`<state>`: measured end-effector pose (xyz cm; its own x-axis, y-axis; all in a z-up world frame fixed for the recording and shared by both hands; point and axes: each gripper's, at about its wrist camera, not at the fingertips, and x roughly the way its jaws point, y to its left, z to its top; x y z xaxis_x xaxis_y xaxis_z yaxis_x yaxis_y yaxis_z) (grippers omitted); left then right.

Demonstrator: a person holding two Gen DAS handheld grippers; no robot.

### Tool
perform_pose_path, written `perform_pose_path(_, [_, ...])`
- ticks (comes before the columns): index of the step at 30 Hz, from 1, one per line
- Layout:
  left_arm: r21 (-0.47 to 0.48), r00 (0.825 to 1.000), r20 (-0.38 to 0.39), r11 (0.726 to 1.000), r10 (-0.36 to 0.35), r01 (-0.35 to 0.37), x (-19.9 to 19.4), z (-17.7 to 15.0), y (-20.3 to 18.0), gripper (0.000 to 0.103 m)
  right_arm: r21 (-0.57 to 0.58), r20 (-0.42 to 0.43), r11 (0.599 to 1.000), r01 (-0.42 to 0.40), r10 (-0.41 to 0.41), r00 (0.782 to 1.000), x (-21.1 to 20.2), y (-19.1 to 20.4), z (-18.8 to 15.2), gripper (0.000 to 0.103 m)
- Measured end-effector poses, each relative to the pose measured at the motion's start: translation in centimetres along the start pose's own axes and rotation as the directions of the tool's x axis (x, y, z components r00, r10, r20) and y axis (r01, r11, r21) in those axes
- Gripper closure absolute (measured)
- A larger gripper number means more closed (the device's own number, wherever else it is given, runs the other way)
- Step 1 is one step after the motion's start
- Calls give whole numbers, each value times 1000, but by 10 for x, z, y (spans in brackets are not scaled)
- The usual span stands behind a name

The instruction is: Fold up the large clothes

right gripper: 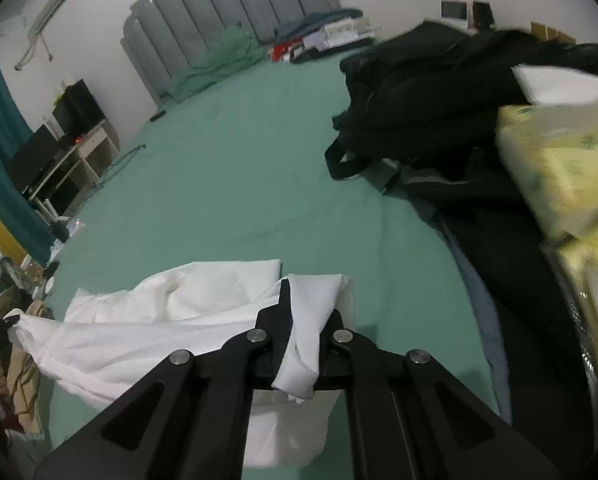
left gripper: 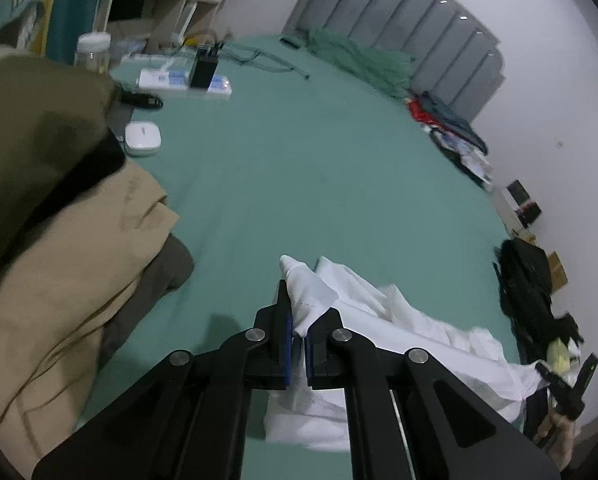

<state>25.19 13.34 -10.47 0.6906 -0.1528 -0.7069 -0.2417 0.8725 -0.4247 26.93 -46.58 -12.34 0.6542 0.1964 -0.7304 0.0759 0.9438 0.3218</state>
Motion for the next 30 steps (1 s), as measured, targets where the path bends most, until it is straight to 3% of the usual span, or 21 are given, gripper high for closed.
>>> perform_pose_path(5, [-60, 996, -84, 998, 17, -23, 56, 24, 4, 98, -9, -34, 1000, 16, -16, 999, 32, 3, 19, 98])
perform_pose_path(9, [-62, 982, -179, 996, 56, -68, 100, 27, 9, 96, -13, -58, 997, 79, -80, 995, 53, 3, 28, 85])
perform_pose_path(10, [-62, 976, -208, 995, 64, -79, 111, 26, 10, 92, -12, -58, 995, 99, -100, 993, 56, 2, 30, 80])
perform_pose_path(11, [-64, 974, -217, 994, 70, -86, 115, 24, 11, 76, -13, -55, 993, 117, -117, 992, 58, 0, 30, 76])
perform_pose_path(12, [-73, 975, -210, 993, 73, -90, 115, 23, 13, 54, -12, -52, 991, 130, -130, 990, 58, -1, 31, 64])
perform_pose_path(13, [-85, 980, -185, 993, 66, -83, 111, 22, 14, 49, -13, -38, 987, 162, -162, 986, 55, -3, 31, 47])
perform_pose_path(14, [-90, 987, -150, 993, 60, -74, 102, 23, 15, 46, -15, -20, 983, 183, -184, 983, 50, -4, 31, 41])
perform_pose_path(17, [-42, 991, -88, 994, 99, -103, 80, 23, 9, 44, -45, 63, 960, 275, -272, 960, 24, -1, 35, 39])
perform_pose_path(19, [-4, 994, -49, 995, 101, -101, 63, 23, 1, 40, -76, 116, 953, 295, -285, 951, 6, 8, 37, 38])
perform_pose_path(22, [96, 997, -26, 993, 78, -75, 40, 11, -22, 40, -187, 162, 961, 201, -172, 972, -14, 36, 30, 38])
perform_pose_path(24, [201, 997, -46, 978, 62, -51, 31, -7, -44, 40, -302, 138, 944, 130, -92, 986, -15, 63, 16, 38])
perform_pose_path(26, [332, 995, -91, 943, 44, -12, 30, -32, -67, 40, -451, 68, 892, 38, -8, 998, -10, 99, -10, 38])
perform_pose_path(29, [488, 989, -135, 873, 65, 9, 35, -70, -95, 40, -569, -21, 820, -62, 60, 998, -1, 135, -46, 38])
perform_pose_path(30, [514, 986, -153, 858, 66, 22, 37, -81, -101, 40, -627, -56, 774, -92, 73, 996, 1, 151, -63, 38])
